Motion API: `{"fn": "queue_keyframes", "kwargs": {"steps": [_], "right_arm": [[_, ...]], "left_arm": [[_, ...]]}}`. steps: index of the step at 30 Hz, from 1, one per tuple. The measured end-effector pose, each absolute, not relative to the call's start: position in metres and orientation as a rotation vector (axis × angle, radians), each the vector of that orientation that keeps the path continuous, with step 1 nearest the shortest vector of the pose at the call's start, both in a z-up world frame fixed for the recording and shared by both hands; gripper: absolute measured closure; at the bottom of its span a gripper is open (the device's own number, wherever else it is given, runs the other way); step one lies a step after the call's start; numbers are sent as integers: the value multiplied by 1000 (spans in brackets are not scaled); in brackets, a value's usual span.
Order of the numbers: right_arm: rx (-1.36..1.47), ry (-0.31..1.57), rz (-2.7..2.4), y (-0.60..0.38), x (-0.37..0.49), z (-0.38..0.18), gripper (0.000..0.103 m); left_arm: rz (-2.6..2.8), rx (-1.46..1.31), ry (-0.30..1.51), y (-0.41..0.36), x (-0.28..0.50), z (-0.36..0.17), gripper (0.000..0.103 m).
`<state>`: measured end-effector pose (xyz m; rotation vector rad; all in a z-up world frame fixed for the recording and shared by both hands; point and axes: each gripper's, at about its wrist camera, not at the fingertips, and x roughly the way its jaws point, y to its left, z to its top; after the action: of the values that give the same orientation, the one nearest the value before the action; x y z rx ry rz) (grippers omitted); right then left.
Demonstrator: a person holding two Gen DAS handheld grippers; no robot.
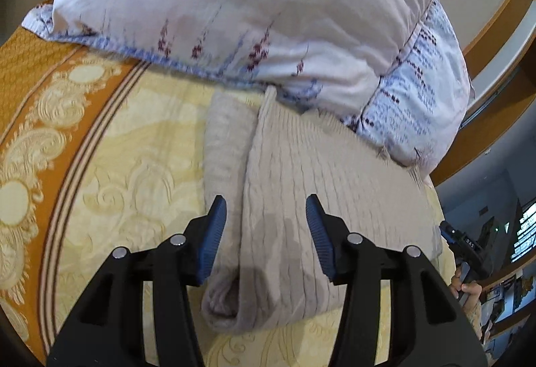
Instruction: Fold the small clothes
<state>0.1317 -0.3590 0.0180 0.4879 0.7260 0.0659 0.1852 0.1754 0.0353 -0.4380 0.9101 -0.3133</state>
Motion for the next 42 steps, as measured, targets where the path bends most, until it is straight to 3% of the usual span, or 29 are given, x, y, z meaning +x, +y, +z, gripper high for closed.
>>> {"fn": "queue_keyframes", "kwargs": {"steps": [3,4,7,10,11,12,14,19,29,33,35,37,39,42], "right_arm": [[445,738,68,-353,131,16,65],[431,740,73,-350,131,16,70],[395,747,85,-344,130,16,78],[369,777,95,-338,130,10,78],[359,786,93,-337,130,8,79],[350,787,86,-335,130,6,91],[351,765,76,-335,126,9,93],[384,716,59,-341,113,23,94],[381,825,-39,-339,117,-1,94],[364,858,-67,-335,120,1,92],[363,827,-67,-333,116,13,84],[330,741,-59,-328,112,33,76],[312,696,-9,-320,120,46,74],[300,719,49,-307,148,48,74]], "left_arm": [[-329,-417,930,167,181,29,55],[-330,-411,932,167,180,28,55],[-340,-394,950,160,177,24,64],[-338,-391,963,158,176,20,71],[-334,-392,964,158,175,19,75],[-332,-397,965,159,175,18,83],[-339,-421,971,162,175,18,94],[-368,-442,954,171,168,26,96],[-352,-387,986,173,167,17,96],[-345,-390,977,174,165,16,92],[-340,-402,961,176,161,22,89],[-327,-400,919,176,156,33,77],[-326,-386,856,173,153,47,59],[-368,-334,799,152,162,61,48]]}}
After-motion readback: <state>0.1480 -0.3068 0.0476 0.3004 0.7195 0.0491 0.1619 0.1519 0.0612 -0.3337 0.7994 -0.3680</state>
